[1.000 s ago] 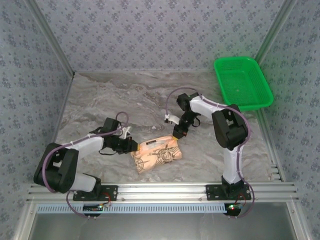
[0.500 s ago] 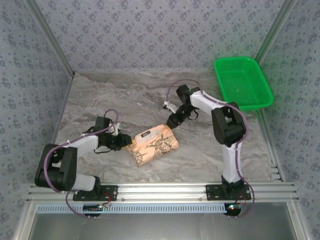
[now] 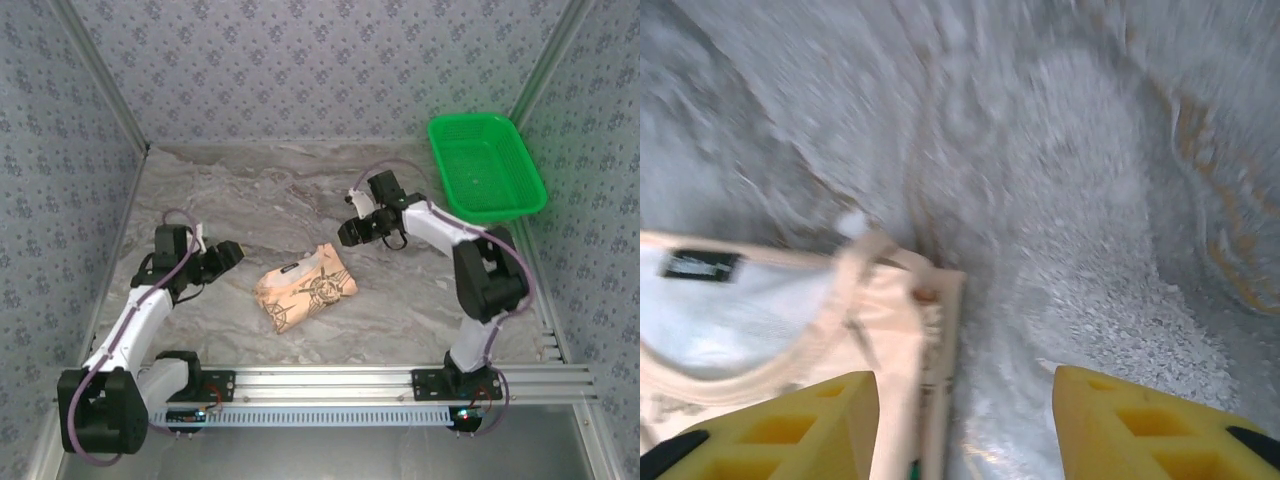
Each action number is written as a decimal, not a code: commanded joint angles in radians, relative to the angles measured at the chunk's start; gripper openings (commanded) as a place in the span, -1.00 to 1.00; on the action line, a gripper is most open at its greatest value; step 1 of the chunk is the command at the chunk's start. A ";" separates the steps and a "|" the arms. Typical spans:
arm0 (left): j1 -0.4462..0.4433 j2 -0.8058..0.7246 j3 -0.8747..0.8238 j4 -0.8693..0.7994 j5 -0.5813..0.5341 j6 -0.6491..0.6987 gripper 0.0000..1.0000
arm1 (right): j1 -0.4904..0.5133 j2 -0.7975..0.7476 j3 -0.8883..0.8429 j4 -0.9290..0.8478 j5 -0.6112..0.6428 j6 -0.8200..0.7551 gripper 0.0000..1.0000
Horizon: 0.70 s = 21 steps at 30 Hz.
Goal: Fold the inside-out t-shirt
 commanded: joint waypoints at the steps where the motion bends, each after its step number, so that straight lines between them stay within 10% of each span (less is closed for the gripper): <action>1: -0.106 0.044 0.026 -0.096 0.081 -0.037 -0.24 | 0.085 -0.104 -0.091 0.138 0.087 0.116 -0.06; 7: -0.337 0.092 -0.025 -0.076 -0.075 -0.065 -0.38 | 0.182 -0.107 -0.246 0.334 -0.047 0.230 -0.46; 21: -0.282 0.479 -0.089 0.283 -0.267 -0.074 -0.13 | 0.201 0.154 -0.431 0.767 0.098 0.266 -0.61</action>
